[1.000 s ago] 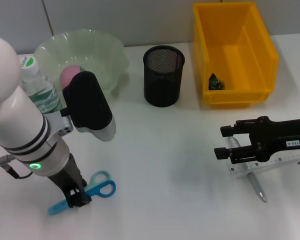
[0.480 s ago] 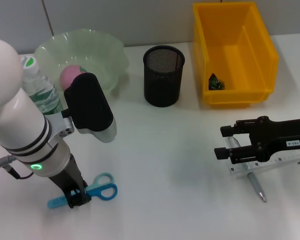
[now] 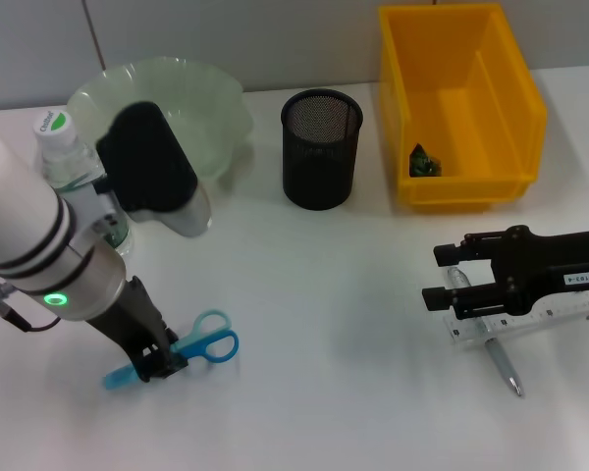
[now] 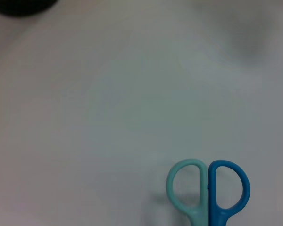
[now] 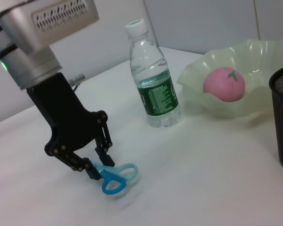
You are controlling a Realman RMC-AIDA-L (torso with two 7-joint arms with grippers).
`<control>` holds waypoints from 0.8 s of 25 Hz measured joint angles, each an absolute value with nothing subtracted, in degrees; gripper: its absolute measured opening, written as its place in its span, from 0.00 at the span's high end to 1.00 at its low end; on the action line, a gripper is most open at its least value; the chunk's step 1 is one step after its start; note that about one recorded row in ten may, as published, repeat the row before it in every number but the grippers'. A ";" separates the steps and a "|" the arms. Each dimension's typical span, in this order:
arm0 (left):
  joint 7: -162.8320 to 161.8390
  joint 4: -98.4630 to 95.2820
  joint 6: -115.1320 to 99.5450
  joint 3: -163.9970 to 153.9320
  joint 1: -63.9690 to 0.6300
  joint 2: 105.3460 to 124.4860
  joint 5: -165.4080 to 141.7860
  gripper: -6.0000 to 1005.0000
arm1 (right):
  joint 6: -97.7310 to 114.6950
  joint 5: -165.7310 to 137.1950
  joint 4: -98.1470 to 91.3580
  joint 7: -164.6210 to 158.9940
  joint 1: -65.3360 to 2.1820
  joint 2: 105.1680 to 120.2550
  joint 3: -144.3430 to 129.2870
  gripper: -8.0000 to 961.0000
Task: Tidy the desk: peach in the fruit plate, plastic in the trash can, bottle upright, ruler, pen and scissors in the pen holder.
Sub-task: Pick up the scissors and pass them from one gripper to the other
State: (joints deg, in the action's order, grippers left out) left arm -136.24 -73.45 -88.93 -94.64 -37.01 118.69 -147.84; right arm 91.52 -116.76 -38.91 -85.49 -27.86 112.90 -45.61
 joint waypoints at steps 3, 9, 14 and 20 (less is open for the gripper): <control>-134.58 -73.89 -90.46 -90.26 -36.80 118.63 -144.63 0.75 | 91.77 -116.44 -38.97 -85.61 -27.86 112.81 -45.26 0.21; -130.46 -73.37 -91.51 -80.75 -36.00 118.52 -137.65 0.75 | 95.94 -116.28 -39.12 -86.12 -28.18 112.69 -40.27 0.21; -126.71 -71.19 -90.25 -75.50 -34.80 118.57 -131.95 0.75 | 99.00 -116.22 -38.85 -86.26 -28.58 112.88 -37.60 0.21; -120.87 -64.36 -88.04 -71.31 -34.48 118.52 -124.72 0.75 | 99.23 -116.20 -38.67 -87.66 -29.13 113.41 -37.58 0.21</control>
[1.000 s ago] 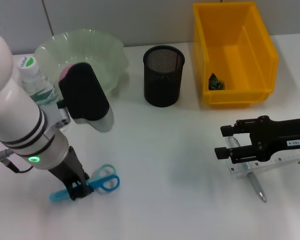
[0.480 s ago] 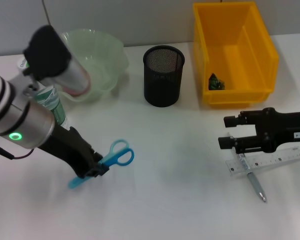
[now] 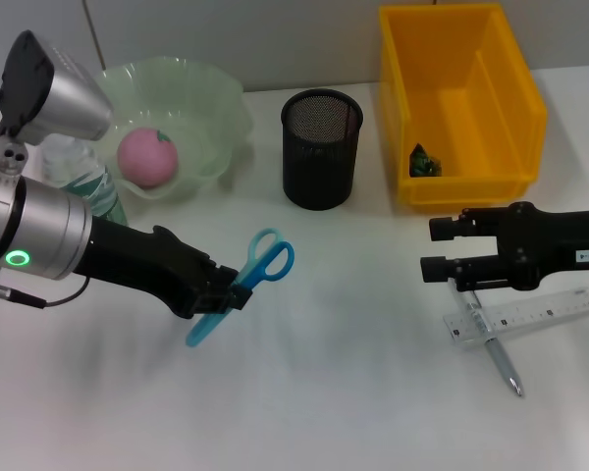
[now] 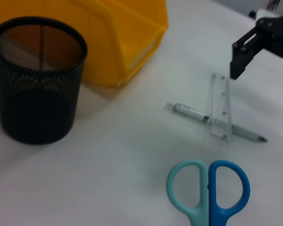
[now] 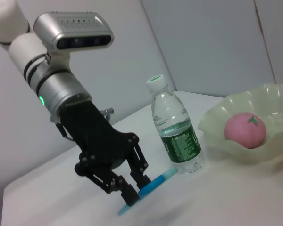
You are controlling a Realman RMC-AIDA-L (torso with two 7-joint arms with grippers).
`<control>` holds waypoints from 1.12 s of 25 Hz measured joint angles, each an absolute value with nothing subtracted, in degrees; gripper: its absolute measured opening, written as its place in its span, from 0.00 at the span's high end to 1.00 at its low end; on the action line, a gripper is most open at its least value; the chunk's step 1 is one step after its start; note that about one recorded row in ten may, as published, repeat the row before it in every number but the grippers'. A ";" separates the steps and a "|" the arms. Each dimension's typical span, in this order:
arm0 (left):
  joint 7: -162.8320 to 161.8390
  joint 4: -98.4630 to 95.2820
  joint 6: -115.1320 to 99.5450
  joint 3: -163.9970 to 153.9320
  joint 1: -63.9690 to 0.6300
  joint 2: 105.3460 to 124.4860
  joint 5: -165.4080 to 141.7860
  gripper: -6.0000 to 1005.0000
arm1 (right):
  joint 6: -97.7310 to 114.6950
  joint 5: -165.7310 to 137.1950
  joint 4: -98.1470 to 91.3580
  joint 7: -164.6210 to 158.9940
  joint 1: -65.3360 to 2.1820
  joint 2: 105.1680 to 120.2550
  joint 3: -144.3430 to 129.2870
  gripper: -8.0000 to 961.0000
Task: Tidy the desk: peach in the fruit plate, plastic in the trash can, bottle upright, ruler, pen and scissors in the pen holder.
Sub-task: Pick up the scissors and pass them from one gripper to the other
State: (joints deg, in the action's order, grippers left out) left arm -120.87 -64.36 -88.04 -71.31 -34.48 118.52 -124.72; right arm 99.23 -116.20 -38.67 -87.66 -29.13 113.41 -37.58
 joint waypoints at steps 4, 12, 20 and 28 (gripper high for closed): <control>-118.71 -62.97 -87.75 -71.03 -34.45 118.57 -123.63 0.75 | 98.92 -116.20 -38.63 -91.57 -29.96 113.54 -37.42 0.21; -112.03 -61.33 -81.88 -73.66 -32.85 118.79 -121.13 0.75 | 99.27 -116.56 -39.64 -108.39 -32.54 111.86 -37.74 0.22; -108.76 -61.72 -78.71 -77.24 -32.39 118.82 -120.32 0.75 | 99.74 -121.56 -38.74 -126.84 -37.42 109.99 -38.06 0.22; -108.50 -62.20 -78.32 -77.75 -33.72 118.68 -120.53 0.75 | 101.51 -123.69 -37.83 -140.17 -41.30 109.02 -38.21 0.22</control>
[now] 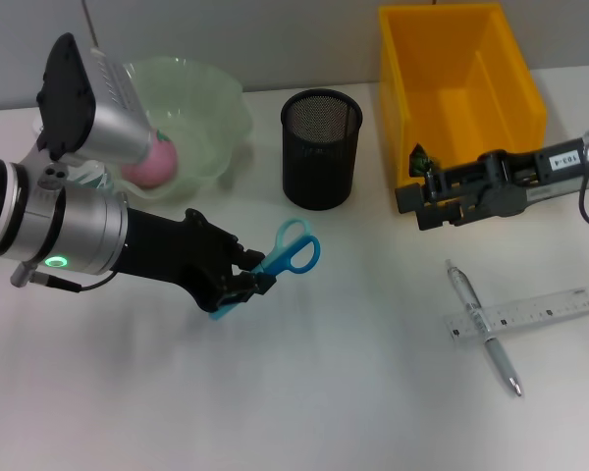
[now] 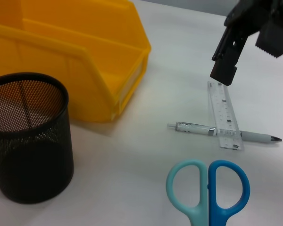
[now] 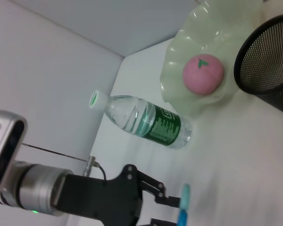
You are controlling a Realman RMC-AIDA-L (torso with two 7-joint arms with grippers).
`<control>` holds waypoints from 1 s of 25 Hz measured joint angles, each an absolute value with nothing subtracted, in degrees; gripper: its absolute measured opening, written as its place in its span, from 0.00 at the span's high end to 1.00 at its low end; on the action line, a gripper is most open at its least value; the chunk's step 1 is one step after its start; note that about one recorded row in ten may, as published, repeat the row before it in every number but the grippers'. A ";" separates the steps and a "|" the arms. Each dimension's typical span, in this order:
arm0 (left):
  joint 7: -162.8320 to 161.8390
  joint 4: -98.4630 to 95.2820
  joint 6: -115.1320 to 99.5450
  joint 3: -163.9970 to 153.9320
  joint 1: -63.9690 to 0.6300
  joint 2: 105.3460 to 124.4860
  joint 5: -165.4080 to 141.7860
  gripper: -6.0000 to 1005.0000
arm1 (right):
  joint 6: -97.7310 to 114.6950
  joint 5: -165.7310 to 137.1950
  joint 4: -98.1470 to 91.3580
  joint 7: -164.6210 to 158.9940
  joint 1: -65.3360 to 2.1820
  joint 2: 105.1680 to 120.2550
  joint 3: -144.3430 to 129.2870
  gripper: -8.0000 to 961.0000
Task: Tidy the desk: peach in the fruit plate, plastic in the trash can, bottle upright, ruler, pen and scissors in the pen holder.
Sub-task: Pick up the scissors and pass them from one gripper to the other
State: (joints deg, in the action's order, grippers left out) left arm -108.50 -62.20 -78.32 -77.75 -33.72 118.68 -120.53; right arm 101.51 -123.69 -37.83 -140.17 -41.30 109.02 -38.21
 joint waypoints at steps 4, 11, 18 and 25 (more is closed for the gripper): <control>-108.49 -63.01 -78.29 -79.12 -33.91 118.52 -120.97 0.75 | 102.22 -125.57 -37.74 -144.04 -43.55 108.72 -38.28 0.22; -109.01 -62.80 -75.29 -79.98 -33.68 118.70 -121.16 0.75 | 101.93 -127.22 -37.89 -145.38 -45.48 108.68 -39.43 0.22; -108.01 -62.56 -73.83 -80.67 -32.65 118.77 -117.39 0.75 | 100.58 -127.24 -37.79 -144.61 -44.68 107.16 -37.52 0.22; -107.82 -62.04 -72.49 -82.11 -33.00 118.80 -117.53 0.75 | 99.53 -128.56 -36.07 -145.52 -47.23 107.02 -41.53 0.22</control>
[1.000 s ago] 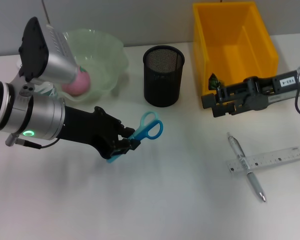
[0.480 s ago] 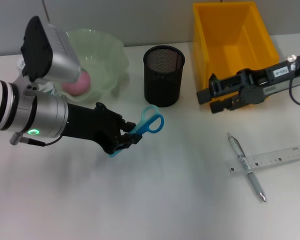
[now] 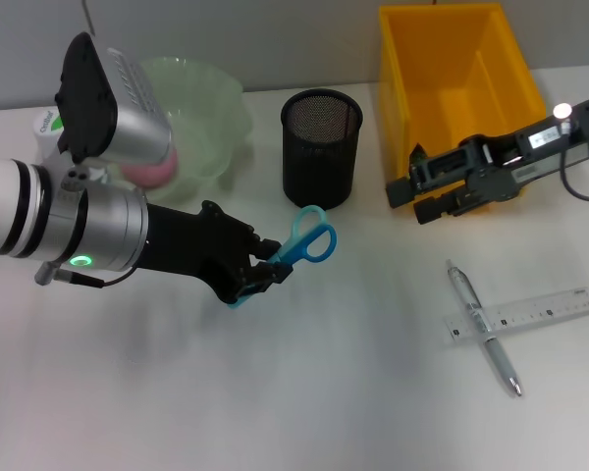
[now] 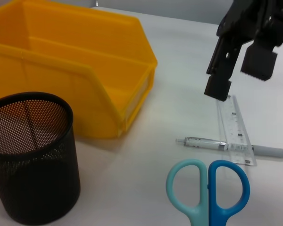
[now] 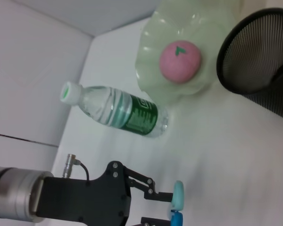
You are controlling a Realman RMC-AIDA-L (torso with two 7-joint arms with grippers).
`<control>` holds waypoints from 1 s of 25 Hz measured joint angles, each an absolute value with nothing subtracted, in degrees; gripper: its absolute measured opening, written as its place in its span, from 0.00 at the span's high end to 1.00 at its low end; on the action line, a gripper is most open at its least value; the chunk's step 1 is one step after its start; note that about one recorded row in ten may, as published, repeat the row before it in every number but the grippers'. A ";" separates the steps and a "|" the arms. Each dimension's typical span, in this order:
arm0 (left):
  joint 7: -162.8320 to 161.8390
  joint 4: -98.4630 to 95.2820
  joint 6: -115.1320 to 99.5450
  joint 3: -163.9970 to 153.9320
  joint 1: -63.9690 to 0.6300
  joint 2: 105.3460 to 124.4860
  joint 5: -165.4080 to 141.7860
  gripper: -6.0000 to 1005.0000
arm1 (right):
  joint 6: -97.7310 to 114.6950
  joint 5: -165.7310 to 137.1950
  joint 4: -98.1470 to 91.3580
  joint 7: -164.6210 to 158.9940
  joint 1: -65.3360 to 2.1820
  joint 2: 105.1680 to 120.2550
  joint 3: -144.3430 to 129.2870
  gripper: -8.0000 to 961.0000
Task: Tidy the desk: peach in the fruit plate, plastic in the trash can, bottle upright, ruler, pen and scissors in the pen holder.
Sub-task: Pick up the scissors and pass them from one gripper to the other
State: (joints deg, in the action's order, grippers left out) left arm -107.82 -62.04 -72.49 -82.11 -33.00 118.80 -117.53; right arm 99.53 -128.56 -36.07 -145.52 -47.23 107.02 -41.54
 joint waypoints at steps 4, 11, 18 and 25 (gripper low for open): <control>-106.84 -62.02 -71.36 -83.48 -32.55 118.78 -117.29 0.75 | 98.04 -129.70 -33.16 -145.61 -49.26 107.01 -42.56 0.22; -106.27 -61.89 -68.32 -86.92 -32.44 118.84 -116.43 0.75 | 95.47 -130.14 -31.44 -146.29 -51.32 107.71 -44.62 0.22; -105.55 -61.89 -67.85 -87.49 -32.34 118.82 -114.95 0.75 | 92.59 -130.26 -30.67 -146.65 -52.61 109.36 -46.31 0.22; -105.63 -61.87 -66.99 -87.53 -32.39 118.82 -114.09 0.75 | 90.53 -130.26 -29.14 -146.68 -53.40 110.22 -46.87 0.22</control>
State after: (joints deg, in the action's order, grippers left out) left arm -105.63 -61.87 -66.99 -87.53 -32.39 118.82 -114.09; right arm 90.53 -130.26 -29.14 -146.68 -53.40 110.22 -46.87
